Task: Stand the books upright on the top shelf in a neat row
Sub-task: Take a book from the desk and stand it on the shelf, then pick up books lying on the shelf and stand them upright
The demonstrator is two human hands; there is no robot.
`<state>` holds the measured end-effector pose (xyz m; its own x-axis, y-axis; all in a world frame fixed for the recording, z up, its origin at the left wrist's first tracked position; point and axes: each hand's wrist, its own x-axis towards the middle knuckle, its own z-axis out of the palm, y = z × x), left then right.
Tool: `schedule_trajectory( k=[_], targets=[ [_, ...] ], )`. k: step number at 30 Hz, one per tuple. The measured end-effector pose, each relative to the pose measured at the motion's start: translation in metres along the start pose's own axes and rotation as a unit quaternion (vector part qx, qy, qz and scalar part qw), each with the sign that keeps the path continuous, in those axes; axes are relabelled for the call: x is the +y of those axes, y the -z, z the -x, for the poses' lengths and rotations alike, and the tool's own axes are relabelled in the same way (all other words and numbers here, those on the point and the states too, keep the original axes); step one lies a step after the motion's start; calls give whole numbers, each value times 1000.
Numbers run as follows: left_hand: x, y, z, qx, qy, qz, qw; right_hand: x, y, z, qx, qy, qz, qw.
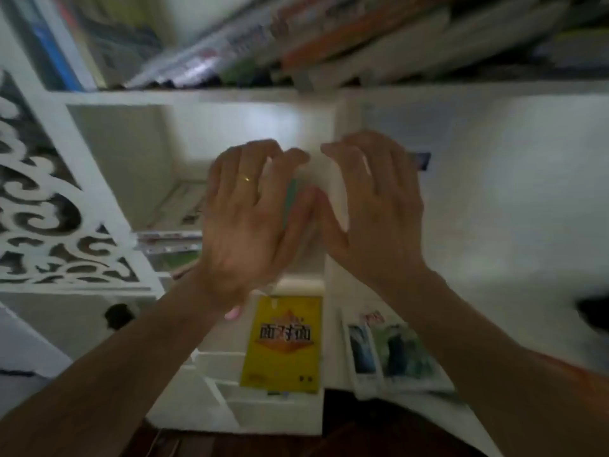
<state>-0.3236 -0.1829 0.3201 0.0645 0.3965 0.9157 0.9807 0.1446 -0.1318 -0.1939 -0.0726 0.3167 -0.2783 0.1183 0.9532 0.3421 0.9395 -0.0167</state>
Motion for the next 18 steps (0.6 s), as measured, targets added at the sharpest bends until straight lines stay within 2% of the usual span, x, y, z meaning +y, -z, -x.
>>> schedule_trajectory(
  k=[2, 4, 6, 8, 10, 12, 16, 18],
  targets=[
    [53, -19, 47, -91, -8, 48, 995, 20, 25, 80, -102, -73, 9, 992],
    [104, -50, 86, -221, -15, 73, 972, 49, 48, 161, -224, -168, 29, 960],
    [162, -85, 120, -357, 15, 105, 928, 89, 88, 242, -307, -280, 63, 907],
    [222, -121, 153, -466, 38, 139, 873, 135, 149, 318, -355, -413, 103, 832],
    [283, -156, 183, -546, 26, 178, 818, 175, 216, 378, -384, -536, 140, 739],
    [341, -188, 197, -614, 90, 244, 745, 213, 270, 426, -383, -622, 168, 662],
    [458, -248, 212, -660, 212, 288, 661, 293, 326, 492, -357, -726, 179, 561],
    [509, -279, 220, -674, 217, 285, 646, 328, 333, 516, -369, -727, 179, 552]
  ],
)
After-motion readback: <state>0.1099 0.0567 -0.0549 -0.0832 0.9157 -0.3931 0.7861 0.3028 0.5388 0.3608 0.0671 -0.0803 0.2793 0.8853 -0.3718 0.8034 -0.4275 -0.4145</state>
